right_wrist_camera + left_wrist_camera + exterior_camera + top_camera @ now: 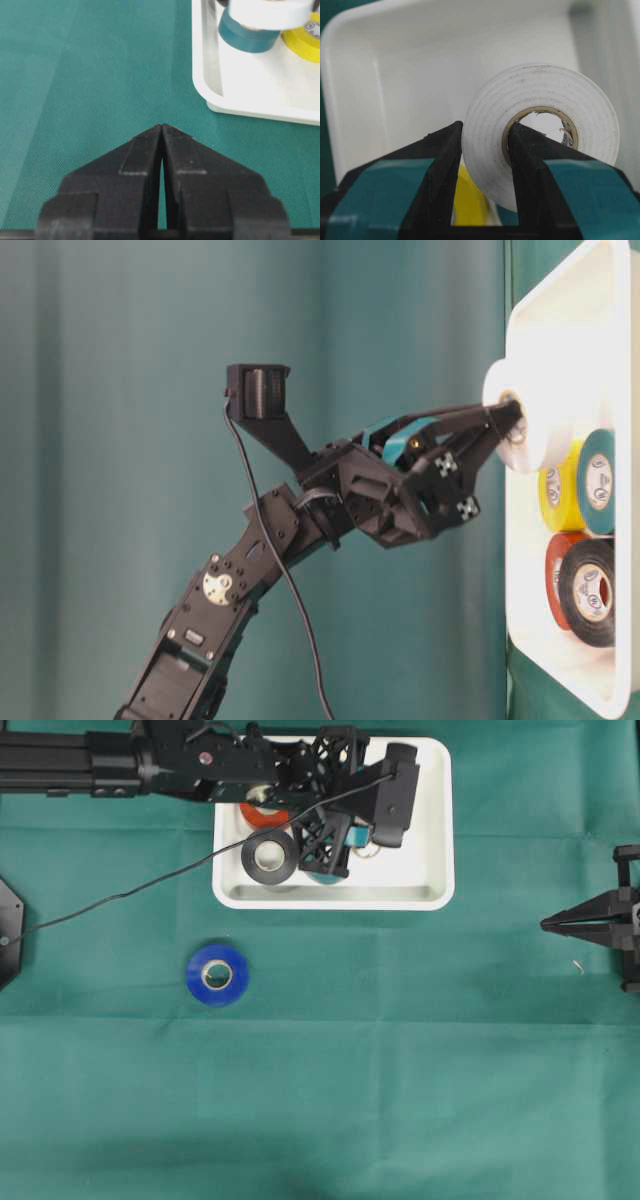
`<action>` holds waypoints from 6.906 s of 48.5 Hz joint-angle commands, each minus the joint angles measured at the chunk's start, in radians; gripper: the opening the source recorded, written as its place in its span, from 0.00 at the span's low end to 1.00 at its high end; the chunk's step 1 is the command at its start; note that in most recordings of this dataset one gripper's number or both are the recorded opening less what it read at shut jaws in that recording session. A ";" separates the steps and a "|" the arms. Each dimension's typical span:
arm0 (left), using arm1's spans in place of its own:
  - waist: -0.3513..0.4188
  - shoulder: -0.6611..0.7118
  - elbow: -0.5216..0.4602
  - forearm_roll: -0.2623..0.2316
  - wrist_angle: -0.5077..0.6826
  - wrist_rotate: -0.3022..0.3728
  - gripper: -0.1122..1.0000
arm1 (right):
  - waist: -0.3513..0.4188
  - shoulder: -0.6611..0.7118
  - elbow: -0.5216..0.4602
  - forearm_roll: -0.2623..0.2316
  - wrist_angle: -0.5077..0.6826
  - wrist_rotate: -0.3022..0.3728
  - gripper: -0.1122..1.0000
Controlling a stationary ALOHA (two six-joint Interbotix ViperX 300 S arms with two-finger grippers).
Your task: Put the tape into the white case with the left arm.
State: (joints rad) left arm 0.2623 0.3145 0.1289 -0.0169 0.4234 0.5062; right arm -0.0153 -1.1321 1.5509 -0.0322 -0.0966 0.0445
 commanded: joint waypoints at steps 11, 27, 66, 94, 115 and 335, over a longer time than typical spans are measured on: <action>-0.005 0.009 -0.064 -0.003 -0.009 -0.002 0.34 | 0.000 0.008 -0.011 0.000 -0.011 0.002 0.02; 0.017 0.040 -0.097 -0.003 -0.017 -0.002 0.34 | -0.002 0.009 -0.009 0.000 -0.011 0.002 0.02; 0.035 0.057 -0.117 -0.003 -0.017 -0.009 0.95 | -0.002 0.008 -0.009 0.000 -0.011 0.000 0.02; -0.032 -0.175 0.158 -0.006 -0.020 -0.069 0.98 | -0.002 0.008 -0.009 0.000 -0.012 0.000 0.02; -0.089 -0.394 0.407 -0.008 -0.078 -0.152 0.98 | -0.002 0.008 -0.008 0.000 -0.014 0.000 0.02; -0.459 -0.293 0.709 -0.006 -0.216 -0.336 0.97 | -0.002 0.008 -0.008 0.000 -0.015 0.000 0.02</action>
State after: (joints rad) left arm -0.2010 0.0199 0.8483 -0.0261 0.2117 0.1718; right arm -0.0153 -1.1321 1.5539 -0.0322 -0.1012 0.0445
